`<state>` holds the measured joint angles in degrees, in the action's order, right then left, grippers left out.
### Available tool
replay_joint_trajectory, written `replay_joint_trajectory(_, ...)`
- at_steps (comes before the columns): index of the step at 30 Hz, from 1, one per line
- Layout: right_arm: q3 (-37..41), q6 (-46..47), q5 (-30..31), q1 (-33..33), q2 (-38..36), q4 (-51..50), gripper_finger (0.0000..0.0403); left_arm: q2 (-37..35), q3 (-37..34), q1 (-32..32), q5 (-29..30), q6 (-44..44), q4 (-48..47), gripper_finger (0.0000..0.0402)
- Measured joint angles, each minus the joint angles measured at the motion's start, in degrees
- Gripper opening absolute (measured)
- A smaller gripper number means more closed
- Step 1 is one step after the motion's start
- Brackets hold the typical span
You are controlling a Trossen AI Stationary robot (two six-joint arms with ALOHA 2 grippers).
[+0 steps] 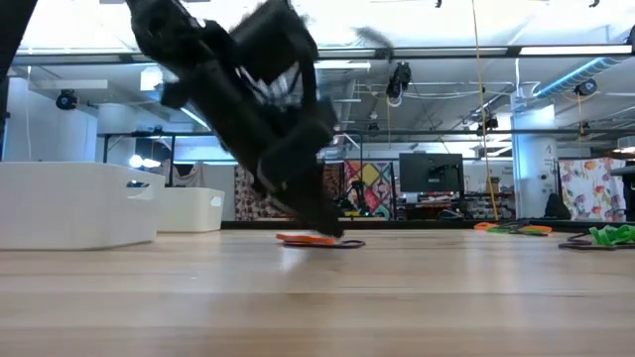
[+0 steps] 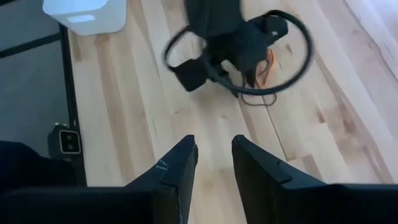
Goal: Sort rubber bands into baskets
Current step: Put the black rubber band into bottom white bin
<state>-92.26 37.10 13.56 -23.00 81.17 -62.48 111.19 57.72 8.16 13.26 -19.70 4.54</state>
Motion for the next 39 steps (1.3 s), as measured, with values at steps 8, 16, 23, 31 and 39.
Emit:
replay_joint_trajectory(8, 0.96, 0.50, 0.07, -0.35, 0.02, -0.26, 0.0087, 5.95, 1.10, -0.67, -3.27, -2.55, 3.47, 0.0109)
replay_joint_trajectory(16, 1.04, 1.49, 0.06, -1.90, 0.02, -0.26, 0.0079, 7.04, 1.24, -0.72, -2.26, -8.79, 1.54, 0.0016)
replay_joint_trajectory(23, 1.04, 1.49, 0.11, -1.90, 0.02, -0.30, 0.0081, 4.25, 0.96, -0.72, -3.78, -9.98, -1.53, 0.0001)
replay_joint_trajectory(31, 1.04, 2.65, 1.32, -1.88, 0.02, -0.28, 0.0072, -8.43, 0.02, -0.51, -5.62, -11.39, -17.08, 0.0000)
replay_joint_trajectory(39, 1.04, 2.08, 7.01, -1.86, 0.02, 0.30, 0.0077, -23.50, -0.39, 2.98, -13.68, -6.42, -33.66, 0.0000)
